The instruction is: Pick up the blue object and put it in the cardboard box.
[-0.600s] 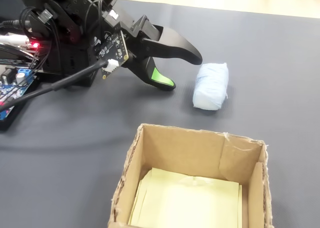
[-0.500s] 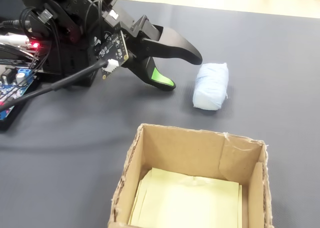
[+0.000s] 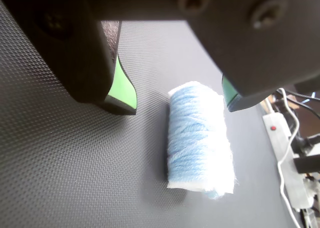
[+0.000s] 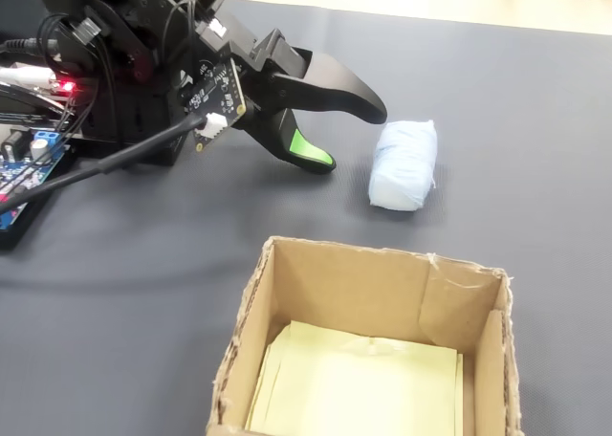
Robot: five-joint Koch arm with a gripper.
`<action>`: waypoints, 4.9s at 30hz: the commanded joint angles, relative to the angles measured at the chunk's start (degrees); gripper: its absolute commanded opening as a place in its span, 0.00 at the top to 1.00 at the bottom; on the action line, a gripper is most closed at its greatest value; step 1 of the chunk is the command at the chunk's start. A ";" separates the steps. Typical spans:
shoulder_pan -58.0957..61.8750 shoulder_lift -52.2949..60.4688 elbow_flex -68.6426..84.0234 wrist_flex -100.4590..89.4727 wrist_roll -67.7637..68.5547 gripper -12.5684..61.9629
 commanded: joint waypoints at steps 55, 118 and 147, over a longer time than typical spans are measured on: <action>-1.05 5.10 -2.29 5.89 -0.79 0.38; 8.96 -16.96 -35.86 -1.76 -5.10 0.58; 45.18 -40.25 -63.98 10.11 -12.22 0.58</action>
